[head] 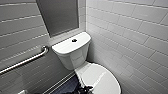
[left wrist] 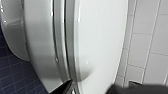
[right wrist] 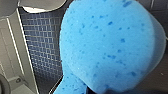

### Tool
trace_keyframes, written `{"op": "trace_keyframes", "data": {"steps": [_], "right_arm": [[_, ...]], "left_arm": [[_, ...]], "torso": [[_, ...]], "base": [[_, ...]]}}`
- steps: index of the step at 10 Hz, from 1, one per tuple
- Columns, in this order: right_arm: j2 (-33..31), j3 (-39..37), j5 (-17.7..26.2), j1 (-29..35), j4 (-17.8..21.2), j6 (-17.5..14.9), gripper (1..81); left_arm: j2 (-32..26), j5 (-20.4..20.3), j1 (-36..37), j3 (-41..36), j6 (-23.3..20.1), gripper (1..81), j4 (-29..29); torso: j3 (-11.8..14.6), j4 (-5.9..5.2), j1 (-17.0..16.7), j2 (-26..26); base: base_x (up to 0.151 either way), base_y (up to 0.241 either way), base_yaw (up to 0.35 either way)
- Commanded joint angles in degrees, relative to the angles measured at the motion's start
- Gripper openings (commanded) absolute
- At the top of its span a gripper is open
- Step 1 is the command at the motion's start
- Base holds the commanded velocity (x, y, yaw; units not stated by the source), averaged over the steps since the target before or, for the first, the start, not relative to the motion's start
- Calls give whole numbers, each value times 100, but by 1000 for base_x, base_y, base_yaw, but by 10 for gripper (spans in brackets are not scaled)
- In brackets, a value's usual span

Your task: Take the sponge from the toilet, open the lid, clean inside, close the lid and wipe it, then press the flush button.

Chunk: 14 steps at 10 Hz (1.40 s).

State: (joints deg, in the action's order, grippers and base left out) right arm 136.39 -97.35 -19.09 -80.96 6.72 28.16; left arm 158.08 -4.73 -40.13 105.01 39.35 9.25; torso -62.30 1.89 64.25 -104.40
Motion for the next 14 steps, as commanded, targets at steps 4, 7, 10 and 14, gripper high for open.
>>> {"op": "trace_keyframes", "data": {"steps": [4, 7, 10, 14], "right_arm": [[-179, 112, 318, 110, -136, -4, 10], [-162, 86, 318, 101, -136, -4, 10], [-171, 77, 318, 92, -136, -4, 10], [-162, 86, 318, 92, -136, -4, 10]], "left_arm": [[277, 183, 651, 309, 90, 811, 15], [462, 201, 730, 493, 90, 811, 15], [664, 218, 730, 863, 90, 811, -20], [867, 166, 573, 1092, 99, 811, -20]], "torso": [[0, 0, 0, 0], [-2, 0, 0, 0], [-2, 0, 0, 0], [0, 0, 0, -2]], "base": [[0, 0, 0], [0, 0, 0], [0, 0, 0], [0, 0, 0]]}}
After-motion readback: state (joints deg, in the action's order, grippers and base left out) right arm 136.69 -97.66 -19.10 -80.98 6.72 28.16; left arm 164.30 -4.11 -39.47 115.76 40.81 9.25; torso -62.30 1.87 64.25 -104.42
